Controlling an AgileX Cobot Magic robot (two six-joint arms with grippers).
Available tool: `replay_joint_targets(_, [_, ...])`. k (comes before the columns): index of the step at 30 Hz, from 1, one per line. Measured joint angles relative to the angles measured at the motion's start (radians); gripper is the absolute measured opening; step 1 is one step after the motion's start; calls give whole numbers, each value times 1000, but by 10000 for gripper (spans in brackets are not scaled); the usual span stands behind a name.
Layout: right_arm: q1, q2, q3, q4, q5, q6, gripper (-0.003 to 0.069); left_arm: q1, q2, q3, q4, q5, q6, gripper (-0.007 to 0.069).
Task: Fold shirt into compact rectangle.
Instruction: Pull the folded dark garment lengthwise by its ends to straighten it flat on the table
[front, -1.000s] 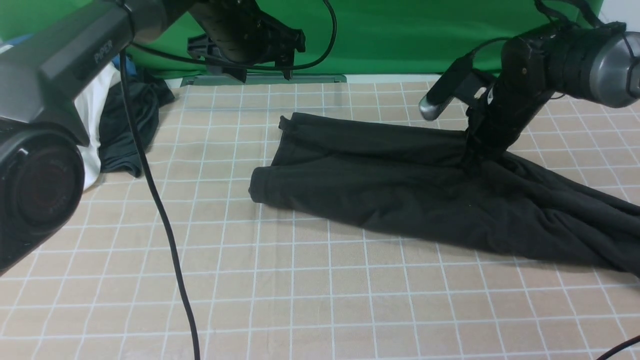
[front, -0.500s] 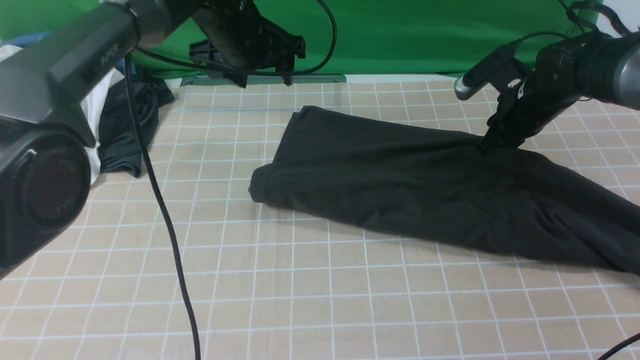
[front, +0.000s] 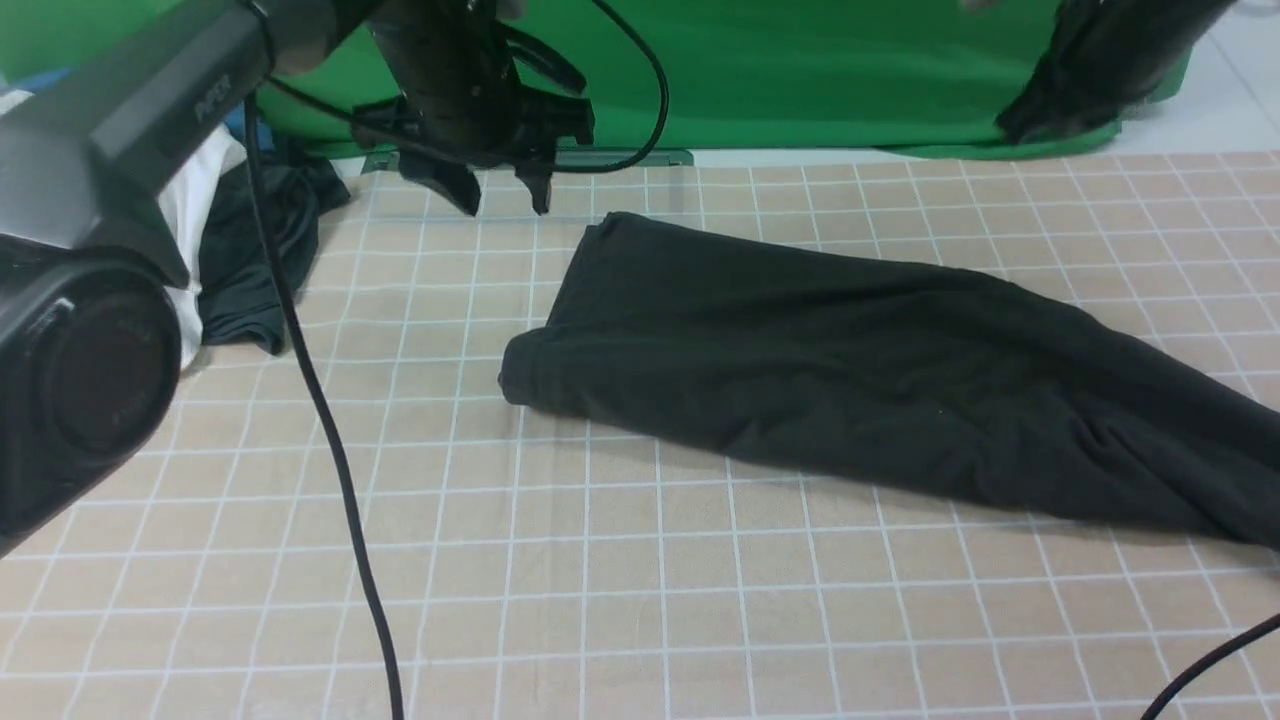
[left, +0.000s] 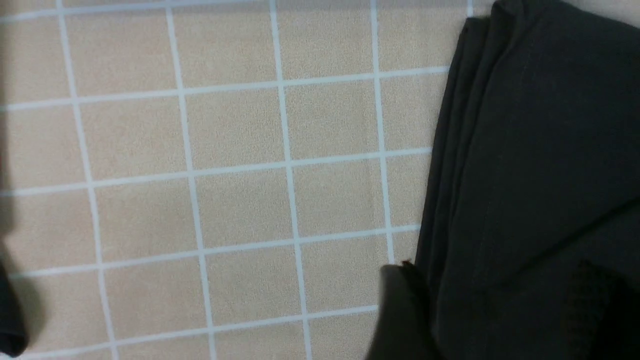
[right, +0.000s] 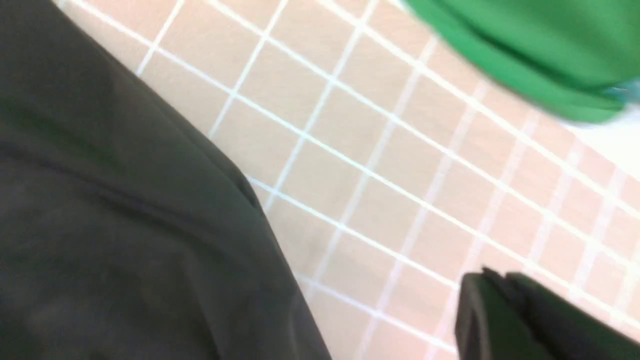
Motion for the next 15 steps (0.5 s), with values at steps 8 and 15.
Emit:
replay_joint_targets(8, [-1, -119, -93, 29, 132, 23, 27, 16, -53, 76, -175, 0, 27, 18])
replay_joint_targets(15, [-1, -380, 183, 74, 133, 82, 27, 17, -131, 360, -274, 5, 81, 16])
